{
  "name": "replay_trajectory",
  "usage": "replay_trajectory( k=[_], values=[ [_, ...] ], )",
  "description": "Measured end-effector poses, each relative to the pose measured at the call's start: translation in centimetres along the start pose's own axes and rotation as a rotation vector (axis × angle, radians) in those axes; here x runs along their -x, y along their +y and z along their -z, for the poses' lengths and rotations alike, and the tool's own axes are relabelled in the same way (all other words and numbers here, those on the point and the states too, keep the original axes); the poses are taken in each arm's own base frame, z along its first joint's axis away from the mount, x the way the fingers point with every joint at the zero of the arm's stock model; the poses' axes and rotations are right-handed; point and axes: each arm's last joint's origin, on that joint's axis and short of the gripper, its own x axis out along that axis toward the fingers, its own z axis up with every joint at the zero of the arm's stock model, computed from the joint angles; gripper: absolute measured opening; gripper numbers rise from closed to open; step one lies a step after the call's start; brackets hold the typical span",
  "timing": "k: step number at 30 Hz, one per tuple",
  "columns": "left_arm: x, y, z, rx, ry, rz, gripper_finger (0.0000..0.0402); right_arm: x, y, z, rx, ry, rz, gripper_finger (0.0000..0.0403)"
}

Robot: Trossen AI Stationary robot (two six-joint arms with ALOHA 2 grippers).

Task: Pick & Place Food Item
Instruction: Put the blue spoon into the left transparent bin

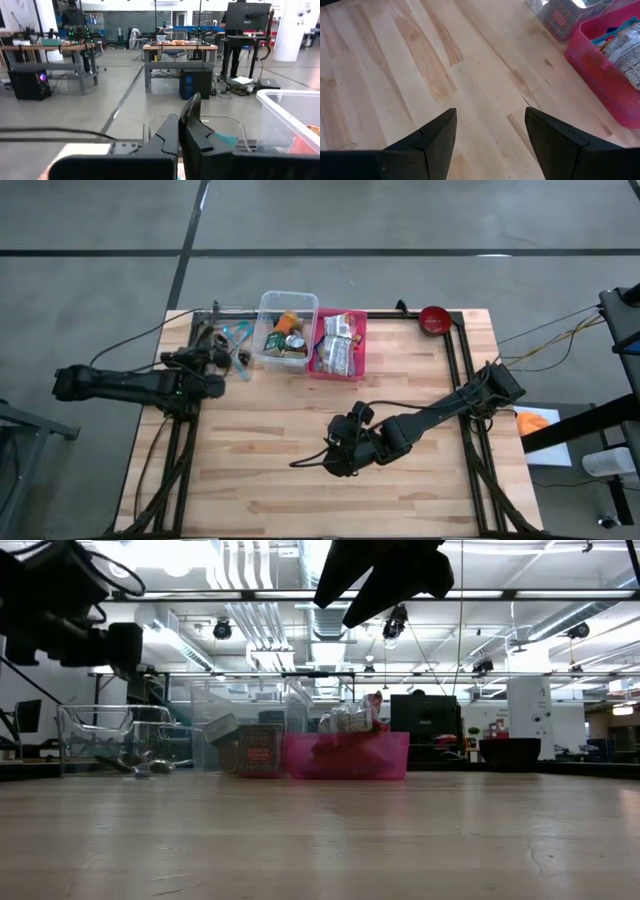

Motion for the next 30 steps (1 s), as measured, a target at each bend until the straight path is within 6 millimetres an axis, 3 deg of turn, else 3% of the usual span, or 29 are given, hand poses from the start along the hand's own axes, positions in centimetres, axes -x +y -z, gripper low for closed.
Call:
replay_trajectory(
  k=[11, 20, 30],
  values=[
    [-0.1, -0.3, 3.5, 0.135, 0.027, 0.023, 0.0, 0.0, 0.0, 0.0, 0.0, 0.0, 0.0, 0.0235],
    [0.0, -0.3, 3.7, 0.13, 0.041, 0.034, 0.0003, 0.0, 0.0, 0.0, 0.049, 0.0, 0.0, 0.0235],
    [0.0, -0.4, 3.7, 0.131, 0.053, 0.043, 0.0076, 0.0, 0.0, 0.0, 0.049, 0.0, 0.0, 0.0235]
  ],
)
